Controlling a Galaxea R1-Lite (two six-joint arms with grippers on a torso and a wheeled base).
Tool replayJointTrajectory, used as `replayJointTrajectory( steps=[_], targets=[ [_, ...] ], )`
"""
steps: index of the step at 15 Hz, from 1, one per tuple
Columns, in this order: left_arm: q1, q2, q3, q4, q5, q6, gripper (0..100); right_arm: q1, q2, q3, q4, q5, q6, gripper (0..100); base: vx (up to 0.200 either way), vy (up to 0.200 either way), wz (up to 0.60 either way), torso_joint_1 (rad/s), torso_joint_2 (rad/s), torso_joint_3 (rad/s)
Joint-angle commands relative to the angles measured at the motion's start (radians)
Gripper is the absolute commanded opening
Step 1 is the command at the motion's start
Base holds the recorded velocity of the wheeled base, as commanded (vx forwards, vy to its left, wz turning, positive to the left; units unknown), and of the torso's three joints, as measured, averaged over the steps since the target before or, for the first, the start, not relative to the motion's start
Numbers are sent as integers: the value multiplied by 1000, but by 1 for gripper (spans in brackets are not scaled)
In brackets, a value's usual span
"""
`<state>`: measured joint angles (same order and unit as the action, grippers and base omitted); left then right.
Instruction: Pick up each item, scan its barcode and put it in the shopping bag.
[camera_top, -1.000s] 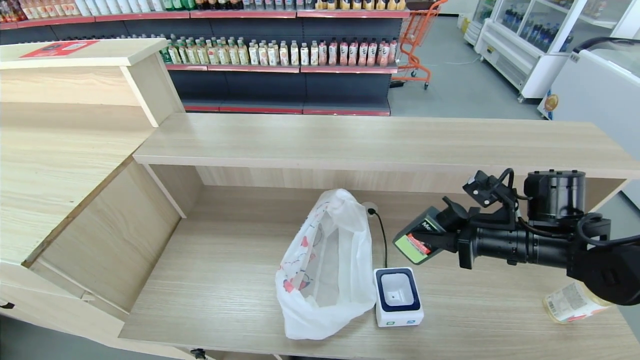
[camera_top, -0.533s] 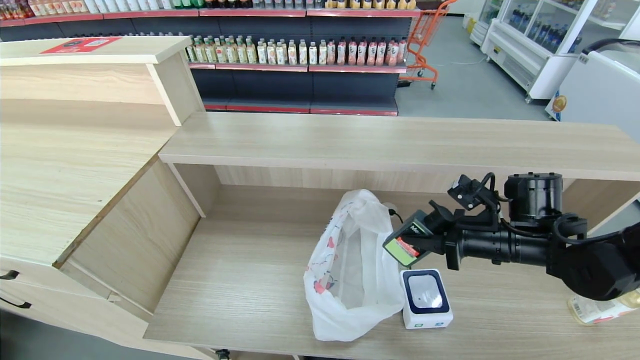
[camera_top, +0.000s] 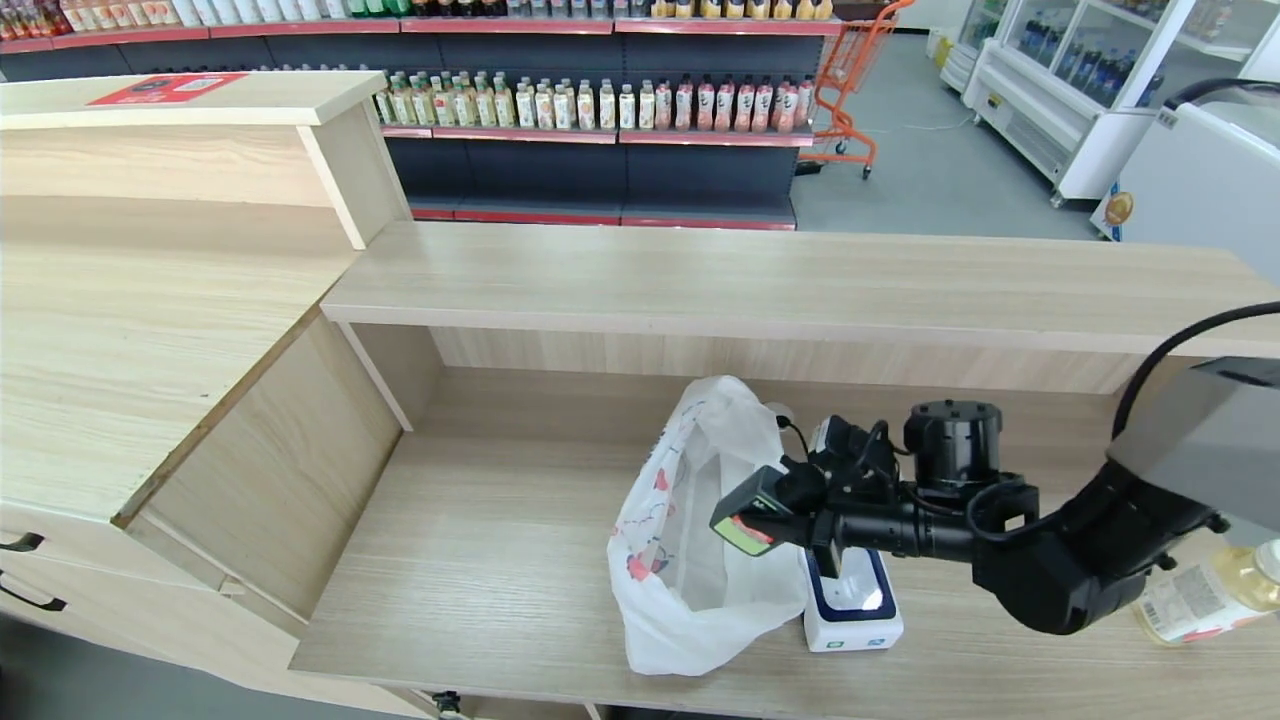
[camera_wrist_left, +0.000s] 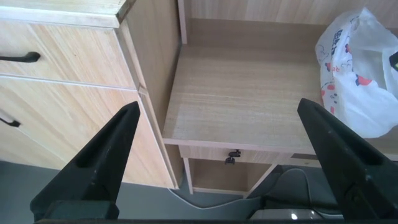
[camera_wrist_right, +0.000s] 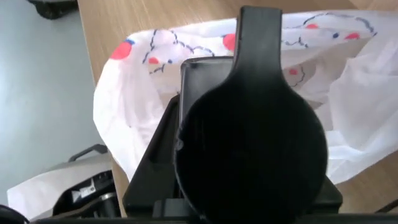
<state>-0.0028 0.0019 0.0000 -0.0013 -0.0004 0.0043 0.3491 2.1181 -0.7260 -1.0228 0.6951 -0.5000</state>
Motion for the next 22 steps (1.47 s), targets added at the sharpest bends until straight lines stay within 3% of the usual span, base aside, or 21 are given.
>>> replayJointTrajectory(
  steps=[1, 9, 15, 16, 21, 22],
  targets=[
    [0, 0, 0, 0, -1, 0, 100, 24, 129, -3, -28, 0, -32, 0, 0, 0, 0, 0, 0, 0],
    [1, 0, 0, 0, 0, 0, 100, 116, 335, -225, -83, -9, -94, 0, 0, 0, 0, 0, 0, 0],
    [0, 0, 0, 0, -1, 0, 100, 129, 396, -280, -77, -12, -153, 0, 0, 0, 0, 0, 0, 0],
    [0, 0, 0, 0, 0, 0, 100, 129, 398, -280, -77, -12, -158, 100, 0, 0, 0, 0, 0, 0],
    [1, 0, 0, 0, -1, 0, 100, 122, 293, -250, -56, -3, -91, 100, 0, 0, 0, 0, 0, 0],
    [0, 0, 0, 0, -1, 0, 100, 108, 181, -181, -53, -3, 54, 100, 0, 0, 0, 0, 0, 0]
  ],
)
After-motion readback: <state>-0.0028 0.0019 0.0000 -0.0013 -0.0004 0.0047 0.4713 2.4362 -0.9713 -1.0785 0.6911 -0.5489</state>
